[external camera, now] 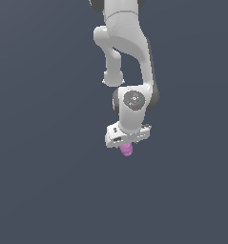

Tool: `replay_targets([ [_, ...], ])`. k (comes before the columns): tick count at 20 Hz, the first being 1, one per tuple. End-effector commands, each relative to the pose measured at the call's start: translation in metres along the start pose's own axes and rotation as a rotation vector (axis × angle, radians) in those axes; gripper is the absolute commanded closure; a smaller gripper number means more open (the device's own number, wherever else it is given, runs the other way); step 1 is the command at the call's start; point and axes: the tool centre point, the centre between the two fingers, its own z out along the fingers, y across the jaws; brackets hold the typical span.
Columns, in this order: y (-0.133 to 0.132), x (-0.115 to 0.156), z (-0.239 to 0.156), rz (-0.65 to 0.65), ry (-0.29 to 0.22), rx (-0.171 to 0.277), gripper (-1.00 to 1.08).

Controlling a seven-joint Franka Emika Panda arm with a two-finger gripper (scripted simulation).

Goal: Pick up the object and move it to a goal position.

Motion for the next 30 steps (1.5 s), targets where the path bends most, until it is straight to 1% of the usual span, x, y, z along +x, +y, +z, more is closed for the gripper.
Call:
replay_targets([
  [1,0.0,0.0,0.011,-0.001,0.0,0.0,-0.92],
  [6,0.0,0.001,0.018,-0.002,0.001,0.0,-0.92],
  [7,0.0,0.001,0.018,-0.002,0.001,0.0,1.08],
  [21,0.002,0.003,0.014,-0.002,0.001,-0.001,1.08],
  [25,0.006,0.01,0.002,-0.002,0.001,-0.001,1.08],
  [30,0.015,0.023,-0.023,-0.002,0.001,0.0,1.08],
])
